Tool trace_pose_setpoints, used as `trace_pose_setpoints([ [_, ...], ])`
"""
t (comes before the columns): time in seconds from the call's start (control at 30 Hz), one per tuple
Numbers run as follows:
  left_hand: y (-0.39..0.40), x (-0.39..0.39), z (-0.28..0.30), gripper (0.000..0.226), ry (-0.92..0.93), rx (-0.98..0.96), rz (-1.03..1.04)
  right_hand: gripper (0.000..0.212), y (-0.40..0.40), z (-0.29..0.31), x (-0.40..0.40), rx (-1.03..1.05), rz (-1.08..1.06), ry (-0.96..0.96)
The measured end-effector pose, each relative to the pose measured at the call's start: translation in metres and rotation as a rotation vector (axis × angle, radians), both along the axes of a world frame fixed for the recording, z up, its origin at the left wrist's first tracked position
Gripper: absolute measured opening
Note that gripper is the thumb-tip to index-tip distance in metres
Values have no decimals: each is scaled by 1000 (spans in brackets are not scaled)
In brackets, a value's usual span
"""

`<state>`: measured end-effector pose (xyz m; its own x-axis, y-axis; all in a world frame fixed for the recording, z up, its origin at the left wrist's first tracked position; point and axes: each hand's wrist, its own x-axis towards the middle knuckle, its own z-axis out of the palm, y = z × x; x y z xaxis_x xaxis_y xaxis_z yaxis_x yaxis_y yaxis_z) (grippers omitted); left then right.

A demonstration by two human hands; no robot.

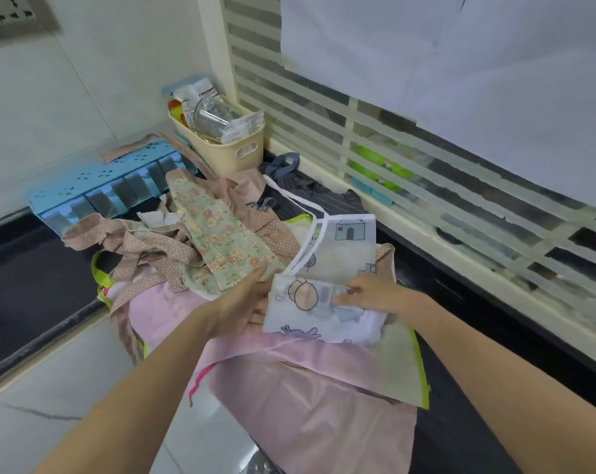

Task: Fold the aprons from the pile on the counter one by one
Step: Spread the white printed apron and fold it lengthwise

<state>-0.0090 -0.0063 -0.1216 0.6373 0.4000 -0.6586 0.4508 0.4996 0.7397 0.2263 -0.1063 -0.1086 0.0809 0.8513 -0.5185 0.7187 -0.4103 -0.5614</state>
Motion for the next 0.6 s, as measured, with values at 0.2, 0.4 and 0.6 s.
trace_pose_setpoints([
  [0.2,30,13,9,43,362,311,-372,32,8,-7,-37,265,3,-663],
  [0.4,38,33,16,33,498,345,-471,57,-23,-39,-63,452,345,-779],
  [0.6,46,40,30,32,551,1044,-486,64,-5,-24,-56,161,394,-578],
])
